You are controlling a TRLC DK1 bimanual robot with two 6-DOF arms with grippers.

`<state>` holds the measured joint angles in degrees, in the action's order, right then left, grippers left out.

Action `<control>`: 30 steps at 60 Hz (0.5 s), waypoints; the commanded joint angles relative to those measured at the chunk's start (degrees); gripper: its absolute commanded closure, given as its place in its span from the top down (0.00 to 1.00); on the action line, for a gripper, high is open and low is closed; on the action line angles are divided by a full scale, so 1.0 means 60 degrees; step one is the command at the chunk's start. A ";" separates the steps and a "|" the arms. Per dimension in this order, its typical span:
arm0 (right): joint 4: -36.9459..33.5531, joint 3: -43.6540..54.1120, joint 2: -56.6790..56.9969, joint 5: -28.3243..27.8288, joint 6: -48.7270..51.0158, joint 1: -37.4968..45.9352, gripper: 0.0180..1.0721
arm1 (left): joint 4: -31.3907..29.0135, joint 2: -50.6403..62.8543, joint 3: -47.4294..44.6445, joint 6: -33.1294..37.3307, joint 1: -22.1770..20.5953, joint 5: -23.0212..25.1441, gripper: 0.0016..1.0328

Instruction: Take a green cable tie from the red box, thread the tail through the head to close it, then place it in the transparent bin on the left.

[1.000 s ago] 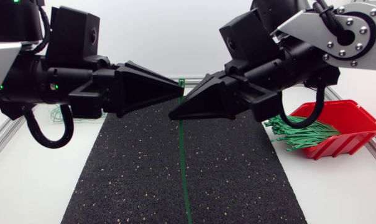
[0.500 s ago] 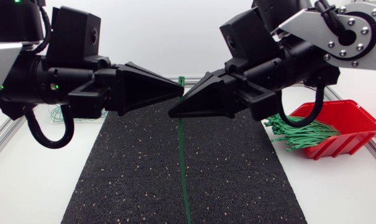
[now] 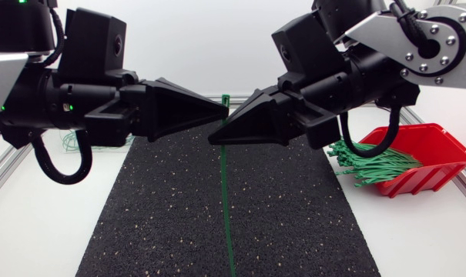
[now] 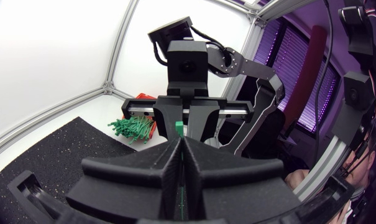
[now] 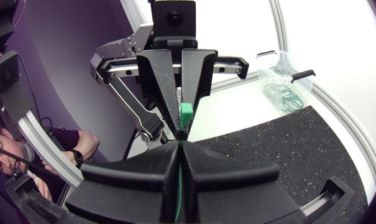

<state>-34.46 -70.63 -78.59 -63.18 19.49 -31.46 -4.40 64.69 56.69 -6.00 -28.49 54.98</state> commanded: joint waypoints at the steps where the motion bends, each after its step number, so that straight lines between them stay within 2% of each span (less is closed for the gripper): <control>1: 0.0089 0.0214 0.0075 -0.0003 -0.0171 -0.0161 0.06 | 0.0090 0.0117 -0.0058 -0.0113 -0.0071 0.0006 0.04; 14: 0.0206 0.0287 0.0119 0.0071 -0.0201 -0.0205 0.06 | 0.0090 0.0117 -0.0029 -0.0157 0.0120 0.0006 0.04; 22: 0.0220 0.0419 0.0236 0.0261 -0.0201 -0.0147 0.20 | 0.0046 0.0103 0.0045 -0.0231 0.0515 0.0211 0.04; 30: 0.0220 0.0536 0.0339 0.0598 -0.0259 0.0000 0.38 | -0.0013 0.0044 0.0088 -0.0318 0.0911 0.0534 0.04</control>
<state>-33.01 -69.21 -77.78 -60.69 19.42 -31.77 -4.45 64.69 56.69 -6.46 -24.40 57.17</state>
